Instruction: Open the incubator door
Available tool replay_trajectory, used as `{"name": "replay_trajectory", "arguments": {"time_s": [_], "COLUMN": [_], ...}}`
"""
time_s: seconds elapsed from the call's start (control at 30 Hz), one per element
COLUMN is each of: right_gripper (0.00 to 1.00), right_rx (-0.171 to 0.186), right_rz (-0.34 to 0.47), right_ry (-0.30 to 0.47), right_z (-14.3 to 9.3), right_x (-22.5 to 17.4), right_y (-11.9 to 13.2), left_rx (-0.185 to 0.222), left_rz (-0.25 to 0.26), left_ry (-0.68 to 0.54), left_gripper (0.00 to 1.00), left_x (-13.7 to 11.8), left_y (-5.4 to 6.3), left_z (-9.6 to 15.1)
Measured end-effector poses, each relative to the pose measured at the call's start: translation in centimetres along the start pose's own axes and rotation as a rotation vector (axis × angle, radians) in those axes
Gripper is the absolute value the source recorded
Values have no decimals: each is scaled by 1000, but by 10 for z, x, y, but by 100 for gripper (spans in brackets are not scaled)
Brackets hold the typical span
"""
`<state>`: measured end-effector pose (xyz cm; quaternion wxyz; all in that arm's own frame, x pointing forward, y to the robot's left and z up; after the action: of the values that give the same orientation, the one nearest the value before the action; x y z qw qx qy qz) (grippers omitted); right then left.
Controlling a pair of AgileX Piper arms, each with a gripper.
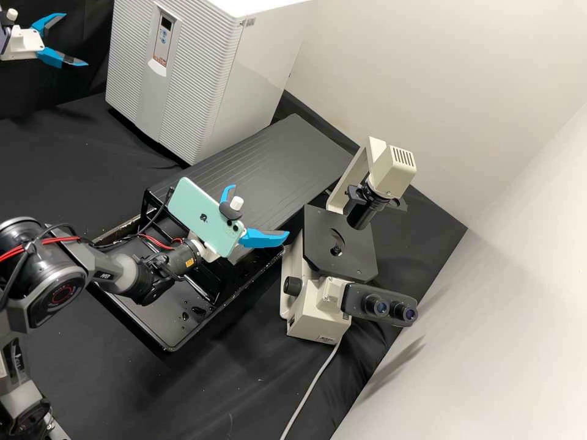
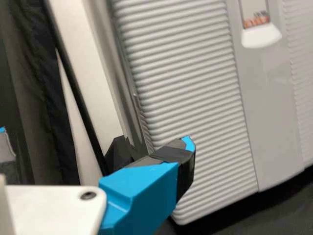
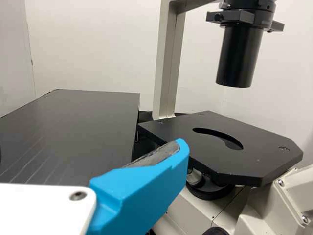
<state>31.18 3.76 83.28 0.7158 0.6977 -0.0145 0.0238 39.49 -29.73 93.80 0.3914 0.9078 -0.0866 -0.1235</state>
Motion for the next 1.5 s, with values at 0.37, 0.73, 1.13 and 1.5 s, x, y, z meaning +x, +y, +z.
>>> {"name": "replay_trajectory", "arguments": {"time_s": [0.37,0.73,1.13,1.5], "right_gripper": [100,100,100,100], "right_rx": [0,0,0,0], "right_rz": [0,0,0,0], "right_ry": [0,0,0,0], "right_z": [0,0,0,0], "right_x": [0,0,0,0], "right_y": [0,0,0,0], "left_rx": [-57,-34,-21,-120], "left_rz": [47,82,140,159], "left_ry": [-1,-32,-128,-178], "left_gripper": [100,100,100,100], "left_x": [10,19,53,77], "left_y": [13,32,47,36], "left_z": [10,24,47,72]}}
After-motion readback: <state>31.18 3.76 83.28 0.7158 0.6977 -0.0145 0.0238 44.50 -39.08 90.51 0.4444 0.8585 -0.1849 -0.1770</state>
